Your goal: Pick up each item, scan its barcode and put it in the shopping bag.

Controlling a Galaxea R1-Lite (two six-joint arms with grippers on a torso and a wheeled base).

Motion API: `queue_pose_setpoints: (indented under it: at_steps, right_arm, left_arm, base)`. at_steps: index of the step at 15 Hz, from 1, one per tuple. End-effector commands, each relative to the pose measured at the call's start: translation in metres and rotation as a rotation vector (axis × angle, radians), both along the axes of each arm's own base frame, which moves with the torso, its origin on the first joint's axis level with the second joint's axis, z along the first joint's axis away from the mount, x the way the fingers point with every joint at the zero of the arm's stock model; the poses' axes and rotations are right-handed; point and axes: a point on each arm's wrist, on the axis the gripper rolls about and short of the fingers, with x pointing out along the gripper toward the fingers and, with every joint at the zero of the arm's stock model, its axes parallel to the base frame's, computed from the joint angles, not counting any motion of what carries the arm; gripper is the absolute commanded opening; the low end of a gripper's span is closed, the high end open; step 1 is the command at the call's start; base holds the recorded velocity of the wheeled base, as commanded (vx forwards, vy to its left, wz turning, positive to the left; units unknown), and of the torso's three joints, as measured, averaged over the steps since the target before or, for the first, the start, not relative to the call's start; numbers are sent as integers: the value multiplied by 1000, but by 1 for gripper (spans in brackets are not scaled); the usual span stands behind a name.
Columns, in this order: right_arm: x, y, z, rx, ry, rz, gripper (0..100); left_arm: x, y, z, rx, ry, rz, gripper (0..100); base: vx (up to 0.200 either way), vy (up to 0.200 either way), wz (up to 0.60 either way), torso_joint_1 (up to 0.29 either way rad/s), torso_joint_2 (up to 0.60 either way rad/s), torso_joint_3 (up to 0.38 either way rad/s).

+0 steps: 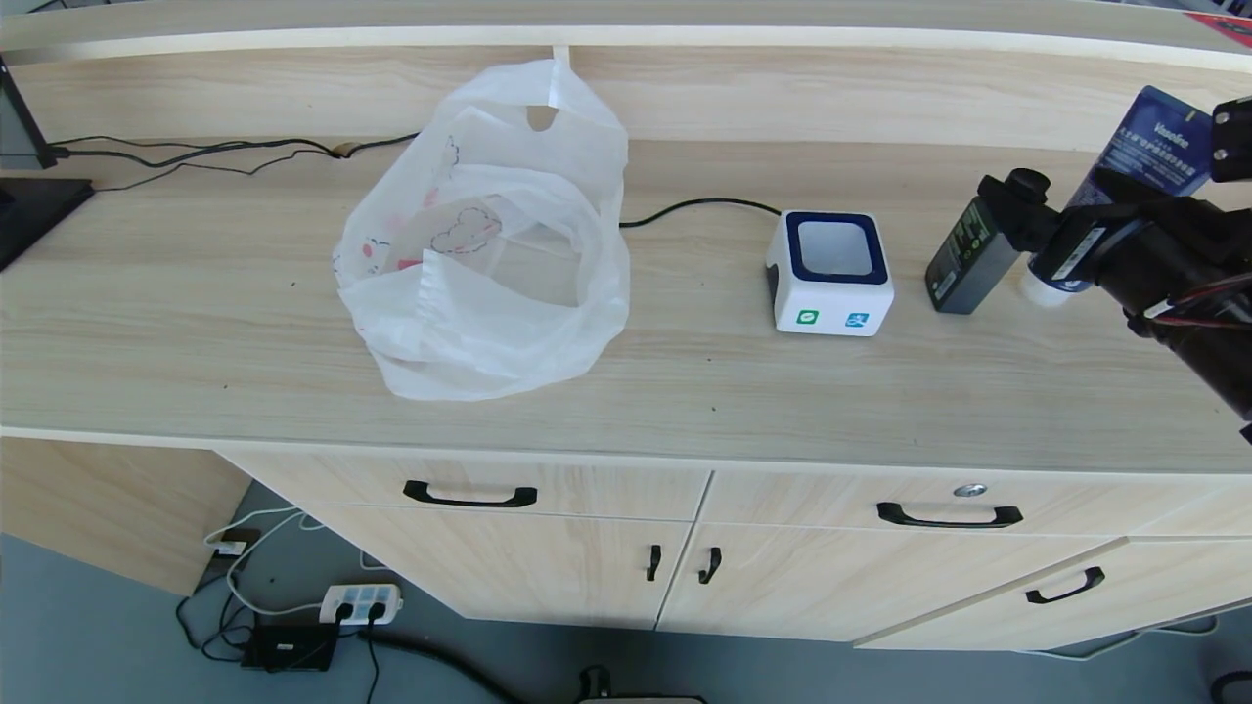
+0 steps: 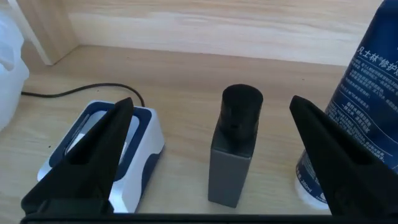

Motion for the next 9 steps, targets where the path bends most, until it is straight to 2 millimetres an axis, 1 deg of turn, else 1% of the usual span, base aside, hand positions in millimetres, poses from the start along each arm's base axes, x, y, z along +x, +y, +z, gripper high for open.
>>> queue_pose_setpoints:
  at_steps: [1,4,6,9]
  right_arm:
    - [1,-4,-14,0,49,-18,100]
    - [9,-6,-22,10,73,-32,100]
    - [20,-8,-33,54,96,-45,100]
    - [34,-7,-46,63,92,-42,100]
  left_arm:
    - [0,0,0,0,1,1,100]
    - [0,0,0,0,-1,1,100]
    - [0,0,0,0,-1,1,100]
    - [0,0,0,0,1,1,100]
  base:
    - [0,0,0,0,0,0]
    - [0,0,0,0,0,0]
    - [0,0,0,0,0,0]
    - [0,0,0,0,0,0]
